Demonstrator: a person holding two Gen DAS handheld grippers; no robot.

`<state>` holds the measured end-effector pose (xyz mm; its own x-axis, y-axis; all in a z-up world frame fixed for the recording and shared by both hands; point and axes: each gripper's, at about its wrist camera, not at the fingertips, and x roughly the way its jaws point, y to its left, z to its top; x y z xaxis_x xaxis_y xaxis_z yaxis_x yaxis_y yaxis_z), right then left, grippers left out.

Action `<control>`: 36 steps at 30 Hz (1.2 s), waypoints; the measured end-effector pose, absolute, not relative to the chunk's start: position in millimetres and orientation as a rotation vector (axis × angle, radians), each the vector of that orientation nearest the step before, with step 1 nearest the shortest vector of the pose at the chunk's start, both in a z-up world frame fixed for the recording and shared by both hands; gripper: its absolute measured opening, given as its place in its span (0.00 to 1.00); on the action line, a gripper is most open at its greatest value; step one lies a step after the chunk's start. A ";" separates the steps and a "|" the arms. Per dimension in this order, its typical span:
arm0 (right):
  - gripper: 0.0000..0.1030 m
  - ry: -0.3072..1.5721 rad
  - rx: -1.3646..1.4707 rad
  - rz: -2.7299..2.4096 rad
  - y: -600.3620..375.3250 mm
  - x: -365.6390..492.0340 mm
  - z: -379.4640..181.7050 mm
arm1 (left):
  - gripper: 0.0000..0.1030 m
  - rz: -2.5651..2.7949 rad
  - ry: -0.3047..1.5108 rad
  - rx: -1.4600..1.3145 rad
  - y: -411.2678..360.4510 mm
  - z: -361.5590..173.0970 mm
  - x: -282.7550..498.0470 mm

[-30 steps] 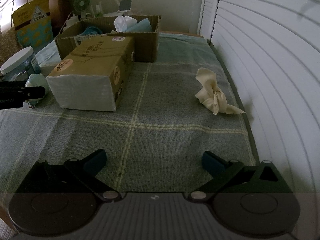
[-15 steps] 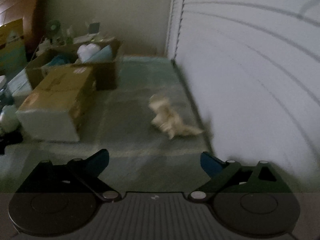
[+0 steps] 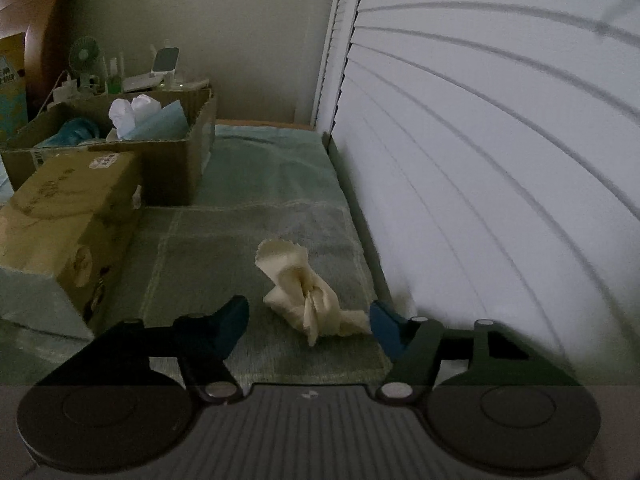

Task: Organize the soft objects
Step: 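Grasp the cream cloth on the blanket with the right gripper, then grasp the white-and-blue round plush with the left gripper while the right holds the cream cloth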

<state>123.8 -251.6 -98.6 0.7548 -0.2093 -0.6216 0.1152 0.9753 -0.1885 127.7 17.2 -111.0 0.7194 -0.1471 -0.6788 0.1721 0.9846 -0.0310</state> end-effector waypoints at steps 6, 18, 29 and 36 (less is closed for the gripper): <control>0.49 0.711 -0.155 -0.163 -248.6 130.6 -101.9 | 1.00 -0.160 0.750 0.030 15.3 -110.9 126.9; 0.37 0.732 -0.172 -0.166 -243.8 129.2 -98.2 | 0.93 -0.153 0.734 0.038 14.1 -109.6 123.4; 0.37 0.731 -0.178 -0.144 -238.3 124.1 -93.9 | 0.73 -0.141 0.693 0.068 9.8 -105.5 123.3; 0.37 0.733 -0.187 -0.133 -234.6 121.1 -93.0 | 0.59 -0.132 0.674 0.053 10.3 -101.6 123.3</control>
